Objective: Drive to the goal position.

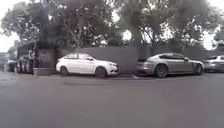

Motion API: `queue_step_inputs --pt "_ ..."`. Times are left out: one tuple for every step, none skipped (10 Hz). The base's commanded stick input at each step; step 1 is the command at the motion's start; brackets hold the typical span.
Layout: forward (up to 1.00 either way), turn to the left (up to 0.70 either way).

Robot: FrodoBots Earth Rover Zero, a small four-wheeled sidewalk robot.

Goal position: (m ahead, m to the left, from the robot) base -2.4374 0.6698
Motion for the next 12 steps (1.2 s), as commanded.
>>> queue_step_inputs --pt "0.0 -0.7" --pt "0.0 -0.7" --pt "0.0 -0.7" --pt "0.0 -0.7" --pt "0.0 -0.7" --pt "0.0 -0.53" --pt "0.0 0.0" --pt "0.0 0.0" --pt "0.0 0.0" --pt "0.0 0.0" --pt "0.0 0.0" --pt "0.0 0.0"
